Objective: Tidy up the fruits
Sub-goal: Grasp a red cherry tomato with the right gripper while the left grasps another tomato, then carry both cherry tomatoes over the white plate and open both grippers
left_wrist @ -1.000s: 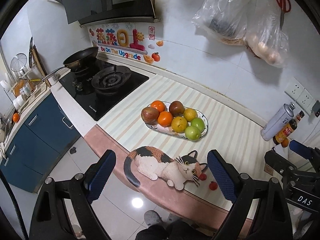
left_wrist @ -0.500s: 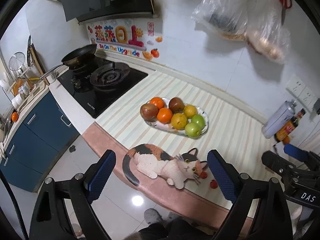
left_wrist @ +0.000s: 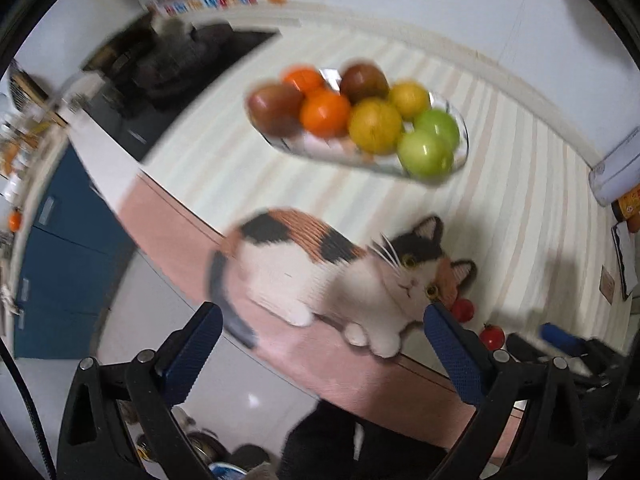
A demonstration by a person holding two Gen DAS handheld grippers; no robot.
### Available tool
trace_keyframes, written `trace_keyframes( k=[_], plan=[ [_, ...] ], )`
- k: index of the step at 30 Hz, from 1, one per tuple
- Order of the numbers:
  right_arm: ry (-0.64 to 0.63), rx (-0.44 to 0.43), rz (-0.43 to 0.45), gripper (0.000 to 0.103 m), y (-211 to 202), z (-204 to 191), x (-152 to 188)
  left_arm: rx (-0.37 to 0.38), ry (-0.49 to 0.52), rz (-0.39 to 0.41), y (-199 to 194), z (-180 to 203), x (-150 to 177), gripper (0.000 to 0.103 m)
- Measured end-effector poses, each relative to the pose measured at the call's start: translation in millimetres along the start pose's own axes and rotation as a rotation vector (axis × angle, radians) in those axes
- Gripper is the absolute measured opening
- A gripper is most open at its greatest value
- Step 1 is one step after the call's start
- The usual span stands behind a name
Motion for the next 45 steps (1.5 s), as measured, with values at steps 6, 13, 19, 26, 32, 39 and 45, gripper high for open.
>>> trace_keyframes(
  k=[6,13,19,26,32,39,45],
  plan=[
    [-0.025,0.003,-0.014,0.035,33,4,9,0.032,0.016,-0.121,50,25,12,0.103],
    [0.007,0.002,0.031,0.034,15,26,8,0.092,0.036,-0.168,67,58,14,0.103],
    [0.054,0.036,0.056,0.034,-4,58,12,0.208,0.080,-0.192,74,98,17,0.100],
    [0.105,0.040,0.066,0.034,-9,76,18,0.241,0.136,-0.239,91,125,23,0.064],
    [0.107,0.040,0.070,0.034,-11,78,21,0.222,0.183,-0.214,96,133,16,0.030],
    [0.103,0.026,0.094,0.034,-22,75,11,0.229,0.173,-0.198,96,133,-2,0.024],
    [0.060,-0.025,0.135,0.034,-36,51,-11,0.283,0.087,-0.155,65,96,-21,0.024]
  ],
)
Point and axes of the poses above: each gripper's, at about its wrist camera, not at the fingertips, and y roughly the way its jaws point, z to its right, x to its underside, the point moved 5 cm from there along y, roughly the way its jaws point, and after that the axes turned 1 degree about -x, right-handed, at the moved point
